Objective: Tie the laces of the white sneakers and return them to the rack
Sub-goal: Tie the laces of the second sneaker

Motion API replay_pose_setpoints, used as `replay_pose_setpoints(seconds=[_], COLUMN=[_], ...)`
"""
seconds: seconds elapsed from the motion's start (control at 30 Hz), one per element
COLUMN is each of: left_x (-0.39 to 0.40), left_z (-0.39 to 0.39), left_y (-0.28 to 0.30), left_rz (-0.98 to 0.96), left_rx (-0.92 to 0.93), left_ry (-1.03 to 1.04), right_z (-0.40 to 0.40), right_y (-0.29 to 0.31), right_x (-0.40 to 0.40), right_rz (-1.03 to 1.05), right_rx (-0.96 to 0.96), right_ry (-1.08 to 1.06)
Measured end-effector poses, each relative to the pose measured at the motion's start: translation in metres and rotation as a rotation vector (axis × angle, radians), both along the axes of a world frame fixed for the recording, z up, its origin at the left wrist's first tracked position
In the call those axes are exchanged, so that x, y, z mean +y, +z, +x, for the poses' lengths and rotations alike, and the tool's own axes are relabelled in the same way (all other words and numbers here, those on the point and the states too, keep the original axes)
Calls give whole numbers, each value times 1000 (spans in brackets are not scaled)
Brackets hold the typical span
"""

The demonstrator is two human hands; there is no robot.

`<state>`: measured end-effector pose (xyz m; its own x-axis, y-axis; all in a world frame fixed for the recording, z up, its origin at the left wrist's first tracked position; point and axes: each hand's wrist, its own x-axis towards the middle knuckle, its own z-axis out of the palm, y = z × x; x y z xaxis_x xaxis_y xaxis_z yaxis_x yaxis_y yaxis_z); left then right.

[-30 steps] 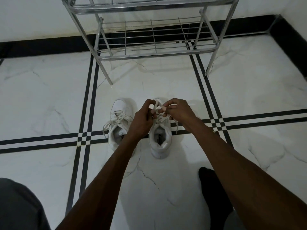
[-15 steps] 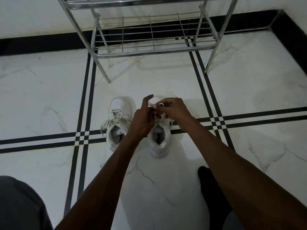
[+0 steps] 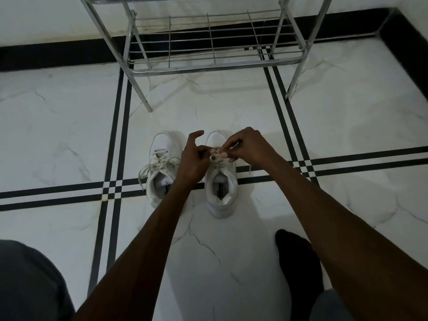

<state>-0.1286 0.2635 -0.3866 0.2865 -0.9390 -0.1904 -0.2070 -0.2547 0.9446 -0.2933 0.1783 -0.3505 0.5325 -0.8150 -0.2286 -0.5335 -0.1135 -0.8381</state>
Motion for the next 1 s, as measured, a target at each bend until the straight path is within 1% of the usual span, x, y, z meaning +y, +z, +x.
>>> replay_pose_setpoints(seconds=[0.07, 0.17, 0.23, 0.3, 0.4, 0.53, 0.67, 0.87, 0.93, 1.0], left_x=[-1, -1, 0, 1, -1, -5, -5, -8, -8, -7], left_z=[0, 2, 4, 4, 5, 9, 11, 9, 11, 11], left_y=[0, 3, 6, 10, 13, 11, 9, 10, 9, 8], left_rz=[-11, -29, -39, -42, -30, 50, 52, -17, -60, -97], left_rx=[-6, 7, 45, 79, 100, 75, -80, -390, -446, -488], left_ry=[9, 9, -3, -34, -73, -126, -147, -187, -200, -183], right_z=[4, 11, 15, 18, 18, 11, 2, -3, -6, -8], right_y=[1, -2, -6, -9, -11, -11, -9, -13, -12, -12], right_x=[0, 3, 6, 8, 12, 11, 8, 10, 9, 9], right_rz=[-134, -324, -406, -438, -391, -251, -156, -124, -88, -95], right_rx=[74, 101, 126, 128, 49, -41, -66, -65, -71, -46], right_ry=[6, -7, -26, -63, -150, -207, -218, -217, -234, -224])
